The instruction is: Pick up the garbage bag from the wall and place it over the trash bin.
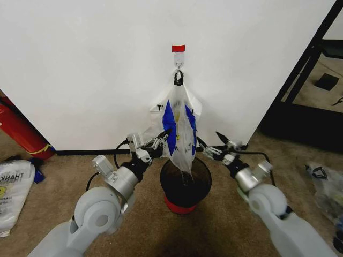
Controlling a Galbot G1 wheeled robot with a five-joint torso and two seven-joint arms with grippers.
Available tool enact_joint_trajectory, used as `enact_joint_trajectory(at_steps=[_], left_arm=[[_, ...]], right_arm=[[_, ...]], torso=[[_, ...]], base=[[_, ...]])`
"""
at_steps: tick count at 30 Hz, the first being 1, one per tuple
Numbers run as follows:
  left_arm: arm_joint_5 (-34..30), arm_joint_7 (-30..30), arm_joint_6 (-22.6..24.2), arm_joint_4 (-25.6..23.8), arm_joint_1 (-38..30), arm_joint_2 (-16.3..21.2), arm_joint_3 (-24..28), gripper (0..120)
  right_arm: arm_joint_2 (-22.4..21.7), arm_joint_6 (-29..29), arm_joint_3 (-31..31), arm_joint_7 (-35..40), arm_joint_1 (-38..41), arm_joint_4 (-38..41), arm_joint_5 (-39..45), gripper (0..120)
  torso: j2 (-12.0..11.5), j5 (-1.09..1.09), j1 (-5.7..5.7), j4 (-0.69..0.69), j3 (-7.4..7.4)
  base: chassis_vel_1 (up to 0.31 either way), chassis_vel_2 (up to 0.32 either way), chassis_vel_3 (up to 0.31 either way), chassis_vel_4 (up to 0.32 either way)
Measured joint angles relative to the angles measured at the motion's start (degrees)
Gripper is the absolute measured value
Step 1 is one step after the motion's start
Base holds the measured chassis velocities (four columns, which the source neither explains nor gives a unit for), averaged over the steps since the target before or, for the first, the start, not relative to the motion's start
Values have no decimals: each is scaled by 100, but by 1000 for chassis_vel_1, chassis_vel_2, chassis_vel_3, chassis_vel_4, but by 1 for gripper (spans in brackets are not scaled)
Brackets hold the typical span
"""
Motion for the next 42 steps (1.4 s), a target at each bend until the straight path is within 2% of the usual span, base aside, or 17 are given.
enact_joint_trajectory(at_steps=[8,13,15,18,19,20,22,27,29,30,32,37,40,42], left_arm=[[-44,-4,2,17,-32,12,-48,0],[-80,-3,2,70,-86,26,-59,0],[-82,-3,2,70,-88,28,-59,0],[-86,-5,2,56,-72,41,-70,0],[-87,-5,2,44,-59,43,-78,0],[-86,-5,2,26,-29,45,-94,0],[-87,-5,2,21,-7,46,-105,0],[-84,-5,0,2,23,48,-113,0],[-84,-5,0,2,21,48,-111,0],[-83,-6,0,-1,13,51,-104,0],[-81,-6,0,-3,14,55,-105,0],[-76,-10,0,-3,32,55,-119,0],[-64,-16,-2,-3,109,42,-187,0],[-53,-22,-8,-69,242,39,-296,0]], right_arm=[[197,-66,-236,-63,135,-418,35,84],[274,-141,-350,-129,263,-524,179,65],[281,-155,-360,-127,280,-532,197,62],[308,-190,-385,-69,344,-563,284,48],[309,-191,-382,-56,342,-561,305,46],[307,-191,-357,-37,310,-537,325,37],[304,-190,-331,-26,273,-505,328,36],[283,-132,-190,-1,76,-312,298,13],[282,-128,-182,-1,69,-301,289,11],[270,-72,-136,-5,30,-257,177,4],[253,23,-75,-44,-36,-200,14,0],[226,91,22,-90,-156,-63,-111,0],[211,148,240,-111,-415,193,-215,0],[194,225,595,-92,-781,492,-244,0]], torso=[[0,0,0,-1,-1],[0,0,0,1,-1],[0,0,-1,1,-1],[0,0,-1,1,0],[0,0,-1,1,-1],[0,0,-1,2,-1],[0,0,-1,1,-1],[0,0,-1,0,-1],[0,0,-1,0,-1],[0,0,-1,1,-1],[0,0,-1,1,-1],[0,1,-1,1,-1],[0,1,-1,1,-1],[0,1,-1,1,-1]], base=[[0,0,0,0],[0,0,0,0],[0,0,0,0],[0,0,0,0],[0,0,0,0],[0,0,0,0],[0,0,0,0],[0,0,0,0],[0,0,0,0],[0,0,0,0],[0,0,0,0],[0,0,0,0],[0,0,0,0],[0,0,0,0]])
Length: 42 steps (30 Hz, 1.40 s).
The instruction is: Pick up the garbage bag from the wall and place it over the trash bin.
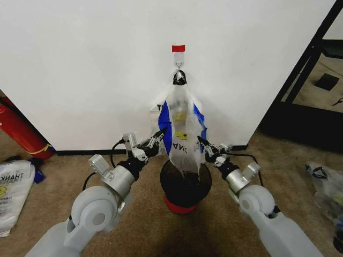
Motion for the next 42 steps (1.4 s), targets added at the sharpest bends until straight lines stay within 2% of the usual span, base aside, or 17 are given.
enact_joint_trajectory(at_steps=[1,6,10,18,30,42], left_arm=[[0,0,0,0,0,0,0,0],[27,-2,-53,-224,384,103,-299,0],[105,-1,-82,-385,608,140,-355,0],[346,-1,-98,-664,994,64,-409,0],[654,32,-161,-752,1382,-42,-426,0],[820,36,-201,-948,1734,-60,-472,0]], right_arm=[[0,0,0,0,0,0,0,0],[-82,253,786,91,-863,528,70,0],[-90,317,911,52,-1190,769,28,0],[29,399,941,20,-1580,1066,-154,0],[147,569,969,-123,-2090,1211,-500,0],[140,692,1131,-250,-2580,1425,-506,0]], torso=[[0,0,0,0,0],[0,0,0,-1,0],[0,0,0,-1,0],[0,0,0,0,-1],[0,0,0,-1,0],[0,0,0,-1,0]], base=[[0,0,0,0],[0,0,0,0],[0,0,0,0],[0,0,0,0],[0,0,0,0],[0,0,0,0]])
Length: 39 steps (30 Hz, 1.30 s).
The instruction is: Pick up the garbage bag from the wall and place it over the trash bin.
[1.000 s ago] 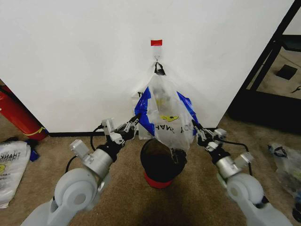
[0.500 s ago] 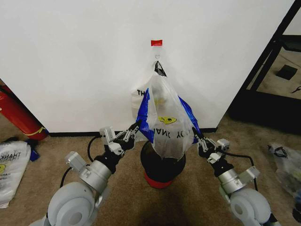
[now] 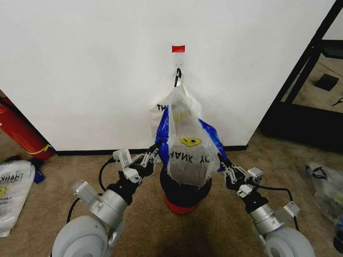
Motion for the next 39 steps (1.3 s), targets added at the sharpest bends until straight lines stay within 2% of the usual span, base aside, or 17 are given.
enact_joint_trajectory(at_steps=[13,17,23,26,34,39], left_arm=[[367,130,-150,-43,660,-67,4,0],[413,143,-186,23,645,-92,37,0],[356,97,-186,171,246,-163,137,0],[350,111,-234,413,43,-222,217,0],[365,159,-366,1010,-80,-377,272,0],[413,160,-418,1188,-23,-420,293,0]], right_arm=[[0,262,210,-140,-583,-32,72,0],[21,275,184,-129,-548,-59,87,0],[18,171,-49,38,-82,-96,103,0],[58,125,-280,131,380,-321,107,0],[463,127,-878,176,1055,-898,350,0],[733,145,-1157,204,1113,-1262,364,0]], torso=[[0,0,0,0,0],[0,0,0,0,0],[0,0,1,-1,0],[0,0,1,1,1],[0,-1,1,0,1],[0,0,1,0,1]], base=[[0,0,0,0],[0,0,0,0],[0,0,0,0],[0,0,0,0],[0,0,0,0],[0,0,0,0]])
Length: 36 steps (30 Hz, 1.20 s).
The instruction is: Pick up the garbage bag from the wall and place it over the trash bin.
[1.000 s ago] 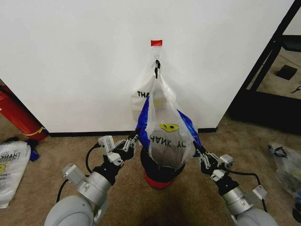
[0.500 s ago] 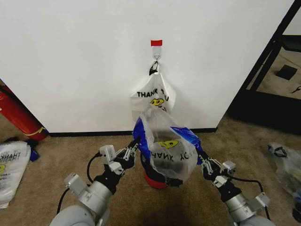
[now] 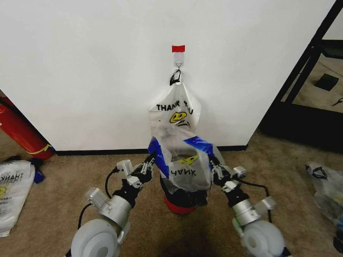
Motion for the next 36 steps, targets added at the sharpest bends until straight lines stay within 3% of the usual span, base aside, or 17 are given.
enact_joint_trajectory(at_steps=[11,17,24,36], left_arm=[[-65,-22,-30,-144,154,220,-159,0],[220,-106,-51,-58,399,-67,187,0],[253,-191,-17,-125,528,-61,203,0],[302,-304,-32,317,510,-116,173,0]], right_arm=[[140,0,-298,160,-268,-150,-260,0],[-105,54,71,422,-643,48,-308,0],[-205,58,399,603,-1094,402,-218,0],[-32,29,522,1062,-944,69,-302,0]], torso=[[0,0,0,-1,-1],[0,0,-1,-1,-1],[0,1,-1,-1,-1],[0,1,-1,0,-1]], base=[[0,0,0,0],[0,0,0,0],[0,0,0,0],[0,0,0,0]])
